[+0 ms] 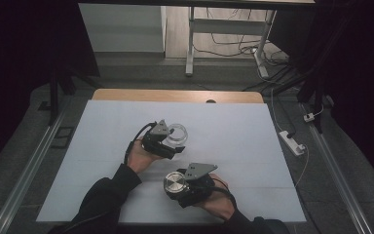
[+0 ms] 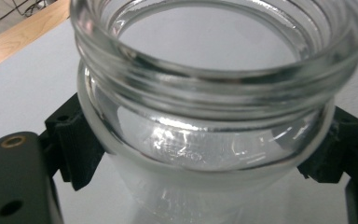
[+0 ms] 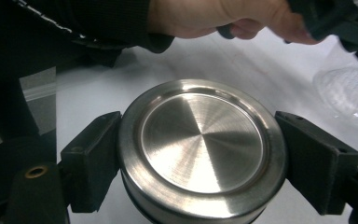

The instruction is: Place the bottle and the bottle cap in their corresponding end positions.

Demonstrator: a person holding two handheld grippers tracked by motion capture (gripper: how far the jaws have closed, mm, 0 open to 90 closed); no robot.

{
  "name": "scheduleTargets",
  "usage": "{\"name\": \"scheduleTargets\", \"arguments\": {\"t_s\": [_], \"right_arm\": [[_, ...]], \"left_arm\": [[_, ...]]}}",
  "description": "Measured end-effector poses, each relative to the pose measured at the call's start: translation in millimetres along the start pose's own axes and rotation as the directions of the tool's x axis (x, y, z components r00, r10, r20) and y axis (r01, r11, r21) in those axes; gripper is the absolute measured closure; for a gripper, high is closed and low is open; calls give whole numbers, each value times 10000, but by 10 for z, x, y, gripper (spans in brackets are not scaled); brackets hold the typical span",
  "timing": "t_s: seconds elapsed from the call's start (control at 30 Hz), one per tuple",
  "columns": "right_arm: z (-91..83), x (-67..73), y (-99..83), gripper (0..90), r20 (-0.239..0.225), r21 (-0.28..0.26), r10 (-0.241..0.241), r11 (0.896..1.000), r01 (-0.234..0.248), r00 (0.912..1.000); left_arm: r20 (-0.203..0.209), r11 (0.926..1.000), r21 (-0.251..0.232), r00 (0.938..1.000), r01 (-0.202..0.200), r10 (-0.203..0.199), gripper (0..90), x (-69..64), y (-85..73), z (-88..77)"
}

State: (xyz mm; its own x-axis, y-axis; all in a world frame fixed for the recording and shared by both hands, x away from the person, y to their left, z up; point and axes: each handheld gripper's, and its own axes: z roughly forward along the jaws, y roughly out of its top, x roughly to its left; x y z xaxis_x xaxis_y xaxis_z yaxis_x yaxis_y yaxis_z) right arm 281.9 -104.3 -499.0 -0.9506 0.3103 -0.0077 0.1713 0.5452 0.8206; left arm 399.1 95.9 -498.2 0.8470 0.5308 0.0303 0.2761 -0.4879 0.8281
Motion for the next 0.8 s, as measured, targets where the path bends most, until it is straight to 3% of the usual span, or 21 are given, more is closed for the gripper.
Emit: {"name": "scheduleTargets", "arguments": {"t_s": [0.47,0.8], "right_arm": [[195,-51,-165,179,97,785,15,9969,-22,10000],[277,-118,-209,179,365,976,55,9952,-91,9993]], "left_arm": [[-286,9998,46,9994,193,-192,153,128,-77,147],[-465,9995,203,9987,222,-212,153,170,-105,250]]}}
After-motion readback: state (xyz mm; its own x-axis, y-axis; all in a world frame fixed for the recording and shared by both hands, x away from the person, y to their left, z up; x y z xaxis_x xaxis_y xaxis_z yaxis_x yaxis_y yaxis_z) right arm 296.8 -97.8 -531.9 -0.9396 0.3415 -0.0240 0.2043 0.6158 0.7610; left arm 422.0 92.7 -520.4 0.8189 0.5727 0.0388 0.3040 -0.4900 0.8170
